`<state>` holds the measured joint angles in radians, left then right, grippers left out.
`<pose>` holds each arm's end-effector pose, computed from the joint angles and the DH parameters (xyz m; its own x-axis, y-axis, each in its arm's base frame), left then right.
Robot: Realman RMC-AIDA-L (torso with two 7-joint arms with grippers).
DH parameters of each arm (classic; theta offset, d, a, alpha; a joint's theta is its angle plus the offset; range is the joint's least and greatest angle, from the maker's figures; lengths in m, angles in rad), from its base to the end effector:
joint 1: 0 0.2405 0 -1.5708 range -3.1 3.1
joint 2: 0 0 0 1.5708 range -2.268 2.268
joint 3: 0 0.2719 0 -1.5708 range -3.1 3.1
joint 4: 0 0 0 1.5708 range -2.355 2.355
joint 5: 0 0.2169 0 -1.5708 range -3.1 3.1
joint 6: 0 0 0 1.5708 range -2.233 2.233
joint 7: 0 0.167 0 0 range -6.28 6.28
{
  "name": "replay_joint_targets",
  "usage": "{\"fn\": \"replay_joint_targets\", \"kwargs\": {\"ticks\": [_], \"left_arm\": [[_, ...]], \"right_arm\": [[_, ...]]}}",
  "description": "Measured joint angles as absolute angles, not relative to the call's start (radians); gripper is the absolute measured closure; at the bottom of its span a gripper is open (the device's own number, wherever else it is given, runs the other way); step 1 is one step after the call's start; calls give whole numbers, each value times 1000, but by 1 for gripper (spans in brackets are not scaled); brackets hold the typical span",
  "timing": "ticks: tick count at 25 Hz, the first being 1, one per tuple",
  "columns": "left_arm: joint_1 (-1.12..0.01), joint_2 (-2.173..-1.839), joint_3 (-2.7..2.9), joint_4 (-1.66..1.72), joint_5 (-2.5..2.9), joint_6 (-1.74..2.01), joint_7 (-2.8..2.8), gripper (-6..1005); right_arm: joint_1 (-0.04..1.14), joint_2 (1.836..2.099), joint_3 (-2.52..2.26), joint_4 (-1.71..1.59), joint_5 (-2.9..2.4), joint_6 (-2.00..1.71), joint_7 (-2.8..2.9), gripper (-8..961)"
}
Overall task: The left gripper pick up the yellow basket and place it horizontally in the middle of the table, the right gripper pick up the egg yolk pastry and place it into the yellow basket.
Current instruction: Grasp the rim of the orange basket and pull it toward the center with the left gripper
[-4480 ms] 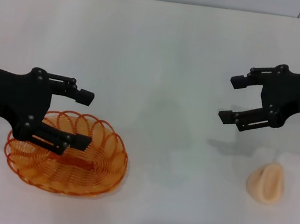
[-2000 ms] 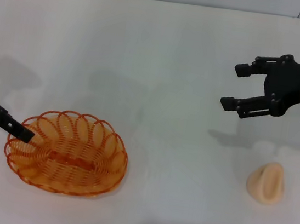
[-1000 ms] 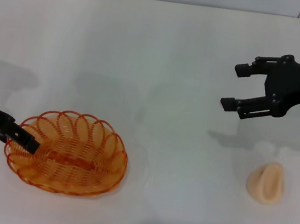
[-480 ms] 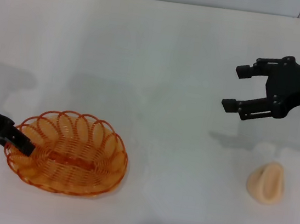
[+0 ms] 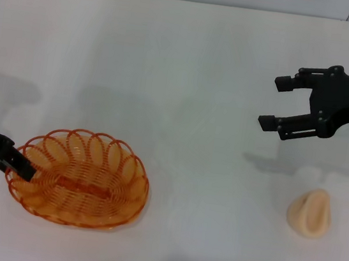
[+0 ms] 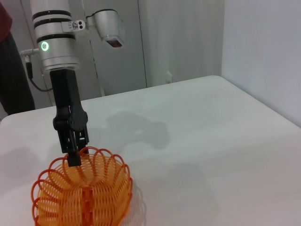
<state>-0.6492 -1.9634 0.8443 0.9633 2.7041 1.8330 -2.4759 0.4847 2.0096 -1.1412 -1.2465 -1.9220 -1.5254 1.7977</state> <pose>-0.3036 0.3429 0.0418 0.3004 0.9371 -0.1780 0.8912 -0.3423 -0.2977 0.1828 0.3698 0.0159 0.9494 -0.1729 -0.2621 -0.2313 -0.9496 -0.2115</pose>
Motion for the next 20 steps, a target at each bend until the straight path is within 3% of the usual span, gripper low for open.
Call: {"fn": "replay_joint_targets", "kwargs": {"ticks": [20], "left_arm": [[-654,-1964,846,938,2734,1776,-2474,661]], "right_arm": [[487,2008,-1141,-1248,-1925,-1526,1798,146]]}}
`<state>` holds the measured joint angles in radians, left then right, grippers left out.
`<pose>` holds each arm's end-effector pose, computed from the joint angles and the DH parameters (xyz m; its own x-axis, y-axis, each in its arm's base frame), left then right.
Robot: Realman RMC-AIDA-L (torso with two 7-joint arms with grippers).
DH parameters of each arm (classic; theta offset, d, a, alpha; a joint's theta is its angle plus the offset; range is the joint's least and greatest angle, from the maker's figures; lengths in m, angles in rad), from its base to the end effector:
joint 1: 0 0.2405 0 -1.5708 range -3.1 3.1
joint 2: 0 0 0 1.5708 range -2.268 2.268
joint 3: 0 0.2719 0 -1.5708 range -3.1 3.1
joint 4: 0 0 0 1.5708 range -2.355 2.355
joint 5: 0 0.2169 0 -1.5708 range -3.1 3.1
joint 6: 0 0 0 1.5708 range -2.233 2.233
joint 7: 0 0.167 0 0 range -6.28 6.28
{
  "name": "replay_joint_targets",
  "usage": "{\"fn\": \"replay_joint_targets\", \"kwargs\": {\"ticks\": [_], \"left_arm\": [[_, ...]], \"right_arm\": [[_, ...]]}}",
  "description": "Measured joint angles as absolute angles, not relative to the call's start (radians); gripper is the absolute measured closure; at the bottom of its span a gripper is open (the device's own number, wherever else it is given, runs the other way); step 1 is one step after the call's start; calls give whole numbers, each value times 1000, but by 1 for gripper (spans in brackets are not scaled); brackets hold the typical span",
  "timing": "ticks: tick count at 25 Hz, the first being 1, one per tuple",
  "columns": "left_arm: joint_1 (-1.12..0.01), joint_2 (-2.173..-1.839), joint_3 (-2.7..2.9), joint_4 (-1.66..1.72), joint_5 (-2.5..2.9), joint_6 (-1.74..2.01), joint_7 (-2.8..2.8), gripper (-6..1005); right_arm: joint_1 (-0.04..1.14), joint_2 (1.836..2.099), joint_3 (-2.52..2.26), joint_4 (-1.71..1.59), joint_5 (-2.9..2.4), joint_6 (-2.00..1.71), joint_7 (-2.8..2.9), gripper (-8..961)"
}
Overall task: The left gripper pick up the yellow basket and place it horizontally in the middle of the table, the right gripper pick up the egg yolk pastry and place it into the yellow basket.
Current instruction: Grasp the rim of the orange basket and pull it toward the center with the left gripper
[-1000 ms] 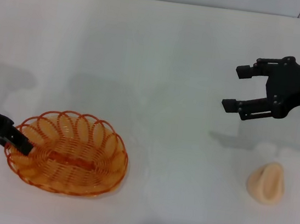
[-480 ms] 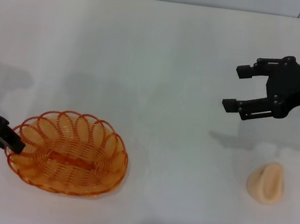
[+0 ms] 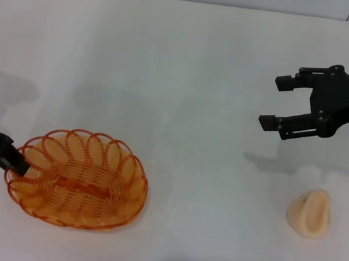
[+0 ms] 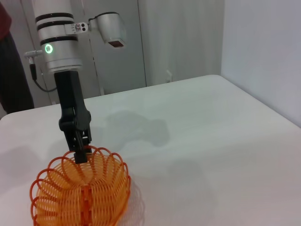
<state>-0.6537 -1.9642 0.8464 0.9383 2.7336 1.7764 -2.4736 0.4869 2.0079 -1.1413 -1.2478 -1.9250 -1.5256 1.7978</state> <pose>-0.3115 0.3482 0.0395 0.2961 0.9406 -0.1658 0.8787 -0.3364 -0.3388 0.1825 0.3704 0.0165 0.9511 -0.1701 -0.2578 -0.2278 -0.9500 -0.2137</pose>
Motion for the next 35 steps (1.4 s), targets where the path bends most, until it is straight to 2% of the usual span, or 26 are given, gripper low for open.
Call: {"fn": "replay_joint_targets", "kwargs": {"ticks": [6,19,30,35], "left_arm": [[-653,-1964,847,927,2734,1759,-2471,664],[-667,-1964,845,923,2734,1760,-2458,845],[-670,-1965,842,930,2724,1756,-2439,923],[-687,-1965,837,936,2655,1747,-2432,922]], "right_arm": [[490,2008,-1141,-1251,-1926,-1526,1798,147],[490,2008,-1141,-1257,-1926,-1526,1798,150],[485,2008,-1141,-1257,-1923,-1526,1798,153],[485,2008,-1136,-1255,-1922,-1524,1798,154]]}}
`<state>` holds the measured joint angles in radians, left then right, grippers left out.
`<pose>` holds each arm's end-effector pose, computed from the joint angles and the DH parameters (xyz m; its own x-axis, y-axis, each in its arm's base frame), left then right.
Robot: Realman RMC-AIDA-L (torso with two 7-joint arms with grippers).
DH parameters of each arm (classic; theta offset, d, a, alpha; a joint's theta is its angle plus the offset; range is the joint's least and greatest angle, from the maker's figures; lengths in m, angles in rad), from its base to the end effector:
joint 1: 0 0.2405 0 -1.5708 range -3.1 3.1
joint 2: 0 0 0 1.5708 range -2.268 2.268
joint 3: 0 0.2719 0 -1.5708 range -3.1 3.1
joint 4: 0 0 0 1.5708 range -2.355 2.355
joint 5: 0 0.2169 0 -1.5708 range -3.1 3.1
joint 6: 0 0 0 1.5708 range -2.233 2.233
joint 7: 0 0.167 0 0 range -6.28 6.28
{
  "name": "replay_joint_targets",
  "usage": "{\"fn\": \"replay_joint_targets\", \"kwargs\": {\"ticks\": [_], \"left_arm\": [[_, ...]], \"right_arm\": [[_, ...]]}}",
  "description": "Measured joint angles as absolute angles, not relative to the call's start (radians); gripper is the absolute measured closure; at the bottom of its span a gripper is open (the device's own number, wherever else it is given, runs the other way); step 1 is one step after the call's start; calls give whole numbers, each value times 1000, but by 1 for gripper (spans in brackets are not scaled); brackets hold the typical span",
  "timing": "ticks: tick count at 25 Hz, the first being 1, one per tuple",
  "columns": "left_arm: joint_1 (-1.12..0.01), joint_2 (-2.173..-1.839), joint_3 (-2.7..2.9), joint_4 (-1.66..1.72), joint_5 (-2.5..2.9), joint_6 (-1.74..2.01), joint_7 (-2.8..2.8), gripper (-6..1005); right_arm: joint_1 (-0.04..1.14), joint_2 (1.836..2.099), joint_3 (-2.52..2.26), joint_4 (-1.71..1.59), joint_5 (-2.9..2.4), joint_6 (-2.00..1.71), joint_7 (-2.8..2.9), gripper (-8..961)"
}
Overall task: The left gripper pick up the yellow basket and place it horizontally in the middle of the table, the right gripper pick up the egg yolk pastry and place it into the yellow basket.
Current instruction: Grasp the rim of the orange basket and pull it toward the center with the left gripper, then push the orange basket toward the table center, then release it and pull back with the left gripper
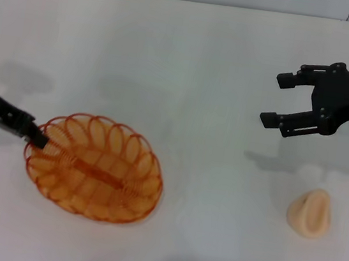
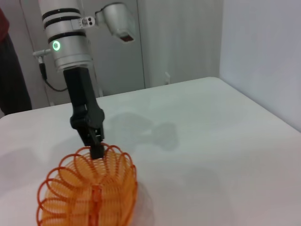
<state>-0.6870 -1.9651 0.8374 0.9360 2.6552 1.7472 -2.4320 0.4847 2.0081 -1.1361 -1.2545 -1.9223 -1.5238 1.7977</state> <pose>-0.2898 0.3666 0.0357 0.3970 0.9112 -0.1099 0.8646 -0.4114 -0.2884 0.1819 0.3710 0.0186 0.9504 -0.1663 -0.2630 -0.2273 -0.9482 -0.2218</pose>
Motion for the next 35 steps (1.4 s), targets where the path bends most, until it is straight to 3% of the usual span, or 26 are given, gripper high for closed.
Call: {"fn": "replay_joint_targets", "kwargs": {"ticks": [19,28,35], "left_arm": [[-707,-1993,792,863,2497,1664,-2615,926],[-760,-1978,811,863,2567,1663,-2733,927],[-798,-1987,812,828,2577,1628,-2755,927]], "right_arm": [[490,2007,-1092,-1256,-1920,-1534,1801,158],[493,2005,-1088,-1280,-1919,-1558,1798,160],[491,2007,-1088,-1299,-1917,-1562,1803,162]]}}
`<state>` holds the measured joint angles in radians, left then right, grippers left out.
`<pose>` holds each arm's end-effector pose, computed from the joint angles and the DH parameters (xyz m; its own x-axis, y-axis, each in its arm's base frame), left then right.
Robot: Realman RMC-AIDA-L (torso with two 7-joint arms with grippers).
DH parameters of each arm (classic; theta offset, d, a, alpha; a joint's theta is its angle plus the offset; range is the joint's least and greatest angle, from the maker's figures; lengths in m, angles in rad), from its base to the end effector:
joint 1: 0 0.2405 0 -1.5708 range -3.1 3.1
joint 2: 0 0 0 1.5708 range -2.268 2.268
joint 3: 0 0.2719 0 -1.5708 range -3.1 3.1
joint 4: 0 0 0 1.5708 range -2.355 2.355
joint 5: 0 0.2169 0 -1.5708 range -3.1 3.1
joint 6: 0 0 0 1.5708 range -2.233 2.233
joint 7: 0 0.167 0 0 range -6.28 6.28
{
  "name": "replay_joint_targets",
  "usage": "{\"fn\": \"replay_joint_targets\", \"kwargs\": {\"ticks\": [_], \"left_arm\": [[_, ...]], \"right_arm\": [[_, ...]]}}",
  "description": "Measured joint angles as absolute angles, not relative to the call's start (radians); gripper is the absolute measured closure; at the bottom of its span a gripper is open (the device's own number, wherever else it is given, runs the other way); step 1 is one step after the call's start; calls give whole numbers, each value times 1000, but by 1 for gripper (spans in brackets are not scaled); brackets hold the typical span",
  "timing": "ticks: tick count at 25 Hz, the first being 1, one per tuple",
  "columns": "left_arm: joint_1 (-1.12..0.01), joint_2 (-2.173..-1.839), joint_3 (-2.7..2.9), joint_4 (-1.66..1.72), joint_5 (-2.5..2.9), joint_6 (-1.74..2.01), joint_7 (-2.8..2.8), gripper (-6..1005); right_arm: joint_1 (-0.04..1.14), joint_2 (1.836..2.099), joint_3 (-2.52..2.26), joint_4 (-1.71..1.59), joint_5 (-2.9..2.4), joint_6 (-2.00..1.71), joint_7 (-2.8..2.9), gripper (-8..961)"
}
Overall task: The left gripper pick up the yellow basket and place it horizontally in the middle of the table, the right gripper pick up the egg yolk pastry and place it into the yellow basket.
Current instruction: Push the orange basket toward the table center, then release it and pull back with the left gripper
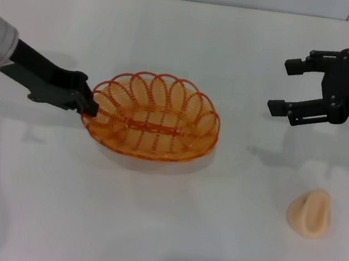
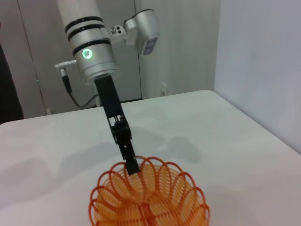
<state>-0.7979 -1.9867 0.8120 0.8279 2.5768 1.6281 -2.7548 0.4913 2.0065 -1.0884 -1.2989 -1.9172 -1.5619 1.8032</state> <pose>-0.2486 0.4025 0.0090 0.1726 0.9832 0.0592 0.9647 -0.1566 -0.2115 0.1739 0.3717 0.0339 0.9508 -0.1341 -0.2793 -0.2049 -0.9483 -0.2422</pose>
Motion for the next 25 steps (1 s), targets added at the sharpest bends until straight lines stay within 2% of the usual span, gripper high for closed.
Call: {"fn": "replay_joint_targets", "kwargs": {"ticks": [25], "left_arm": [[-884,-2014,808,638,2540,1453,-2744,926]], "right_arm": [[490,2004,-1088,-1299,-1919,-1567,1784,168]]}}
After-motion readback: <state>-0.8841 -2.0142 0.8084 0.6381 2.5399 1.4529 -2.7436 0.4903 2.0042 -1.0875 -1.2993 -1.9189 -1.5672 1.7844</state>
